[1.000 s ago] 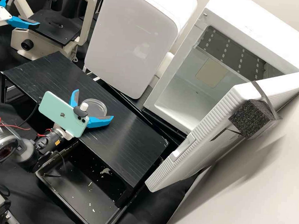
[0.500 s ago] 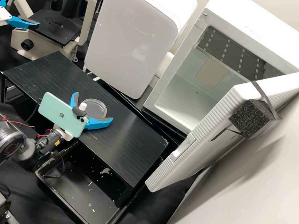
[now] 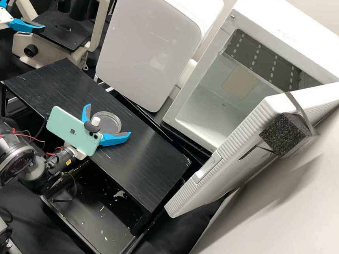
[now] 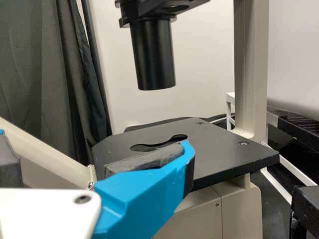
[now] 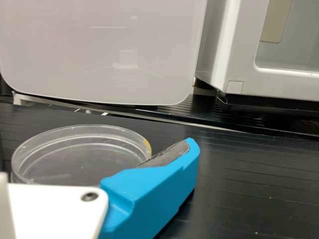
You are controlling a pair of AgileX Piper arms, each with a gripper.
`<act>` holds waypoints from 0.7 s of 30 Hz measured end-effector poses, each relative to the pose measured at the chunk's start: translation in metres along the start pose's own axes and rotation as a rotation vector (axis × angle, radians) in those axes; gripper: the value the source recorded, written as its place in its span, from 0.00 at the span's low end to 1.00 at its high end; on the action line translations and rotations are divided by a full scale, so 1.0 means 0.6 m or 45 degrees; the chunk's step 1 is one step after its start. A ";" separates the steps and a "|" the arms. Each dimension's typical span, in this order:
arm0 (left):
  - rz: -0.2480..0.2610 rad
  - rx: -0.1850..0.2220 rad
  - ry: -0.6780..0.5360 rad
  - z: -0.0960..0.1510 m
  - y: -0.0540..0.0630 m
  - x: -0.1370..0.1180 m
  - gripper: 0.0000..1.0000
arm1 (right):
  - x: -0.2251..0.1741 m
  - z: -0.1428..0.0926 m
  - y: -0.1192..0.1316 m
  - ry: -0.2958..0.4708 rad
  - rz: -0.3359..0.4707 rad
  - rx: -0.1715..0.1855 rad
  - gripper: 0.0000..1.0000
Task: Place the petri dish in the incubator
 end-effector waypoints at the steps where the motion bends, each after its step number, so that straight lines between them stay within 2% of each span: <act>1: 0.000 0.000 0.000 0.000 0.000 0.000 1.00 | 0.000 0.000 0.000 -0.001 0.001 0.000 0.00; 21: 0.000 0.000 0.000 0.000 0.000 0.000 1.00 | 0.000 0.000 0.000 0.016 -0.016 -0.002 0.00</act>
